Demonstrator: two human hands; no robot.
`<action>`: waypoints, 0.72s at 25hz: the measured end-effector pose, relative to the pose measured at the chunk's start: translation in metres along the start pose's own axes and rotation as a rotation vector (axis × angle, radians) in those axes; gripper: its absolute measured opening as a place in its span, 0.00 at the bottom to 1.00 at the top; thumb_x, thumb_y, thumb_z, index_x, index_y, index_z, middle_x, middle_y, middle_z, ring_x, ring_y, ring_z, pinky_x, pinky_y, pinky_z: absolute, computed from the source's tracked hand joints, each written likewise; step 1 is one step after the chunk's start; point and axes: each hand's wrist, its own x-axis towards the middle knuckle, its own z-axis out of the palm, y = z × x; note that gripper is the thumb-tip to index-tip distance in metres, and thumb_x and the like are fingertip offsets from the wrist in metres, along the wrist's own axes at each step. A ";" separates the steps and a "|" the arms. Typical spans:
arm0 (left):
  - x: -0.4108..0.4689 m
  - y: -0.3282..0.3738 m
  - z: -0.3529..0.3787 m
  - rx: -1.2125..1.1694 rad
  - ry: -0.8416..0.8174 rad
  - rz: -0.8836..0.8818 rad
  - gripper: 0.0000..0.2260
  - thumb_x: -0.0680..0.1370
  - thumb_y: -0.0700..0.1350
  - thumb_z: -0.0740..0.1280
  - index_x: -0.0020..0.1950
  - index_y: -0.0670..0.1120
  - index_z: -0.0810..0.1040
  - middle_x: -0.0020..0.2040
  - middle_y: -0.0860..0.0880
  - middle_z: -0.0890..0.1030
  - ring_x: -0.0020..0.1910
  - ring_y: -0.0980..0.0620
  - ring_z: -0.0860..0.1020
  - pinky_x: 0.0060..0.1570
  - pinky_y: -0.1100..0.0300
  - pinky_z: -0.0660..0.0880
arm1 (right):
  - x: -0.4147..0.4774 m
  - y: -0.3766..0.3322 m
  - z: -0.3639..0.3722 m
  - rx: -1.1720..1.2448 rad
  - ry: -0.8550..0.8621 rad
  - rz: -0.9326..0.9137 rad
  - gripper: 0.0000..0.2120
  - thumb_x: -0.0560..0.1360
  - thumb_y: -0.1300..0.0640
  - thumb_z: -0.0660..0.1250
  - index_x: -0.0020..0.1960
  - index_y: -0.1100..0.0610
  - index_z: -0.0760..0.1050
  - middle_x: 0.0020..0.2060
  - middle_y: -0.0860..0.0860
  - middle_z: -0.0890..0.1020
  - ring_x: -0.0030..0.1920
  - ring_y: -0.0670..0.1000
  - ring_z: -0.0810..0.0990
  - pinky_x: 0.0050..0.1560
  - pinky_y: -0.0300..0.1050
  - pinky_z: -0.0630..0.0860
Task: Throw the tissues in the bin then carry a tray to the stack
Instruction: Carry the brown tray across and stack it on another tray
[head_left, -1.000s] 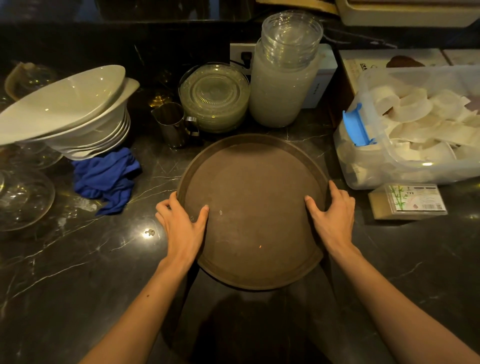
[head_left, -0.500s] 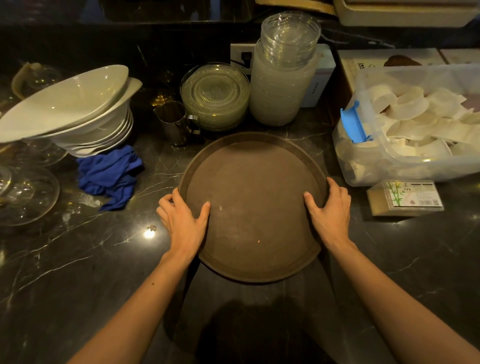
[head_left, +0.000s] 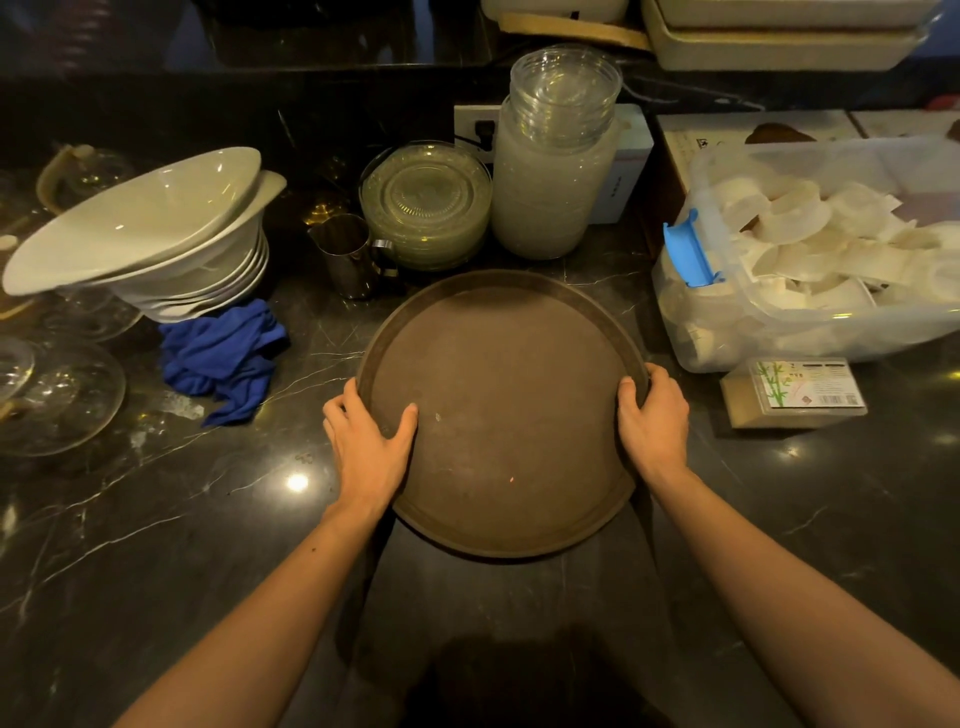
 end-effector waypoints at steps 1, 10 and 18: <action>0.000 0.001 0.000 -0.001 -0.006 0.001 0.37 0.74 0.57 0.69 0.75 0.43 0.57 0.67 0.40 0.64 0.67 0.42 0.64 0.64 0.49 0.66 | 0.000 0.000 0.000 -0.003 0.001 0.005 0.19 0.80 0.52 0.59 0.67 0.60 0.70 0.60 0.61 0.77 0.61 0.61 0.75 0.59 0.53 0.70; 0.002 0.000 -0.012 0.013 -0.113 -0.050 0.37 0.76 0.57 0.66 0.78 0.49 0.51 0.69 0.40 0.62 0.65 0.39 0.70 0.62 0.45 0.69 | -0.007 -0.001 -0.011 -0.124 -0.157 0.037 0.16 0.82 0.55 0.53 0.64 0.64 0.68 0.60 0.65 0.75 0.59 0.66 0.74 0.57 0.58 0.72; -0.021 -0.010 -0.024 0.024 -0.180 -0.152 0.26 0.80 0.49 0.62 0.74 0.40 0.60 0.70 0.37 0.66 0.66 0.38 0.69 0.64 0.45 0.67 | -0.027 0.002 -0.037 -0.171 -0.343 0.174 0.13 0.79 0.56 0.59 0.59 0.64 0.68 0.61 0.65 0.75 0.61 0.65 0.74 0.57 0.51 0.71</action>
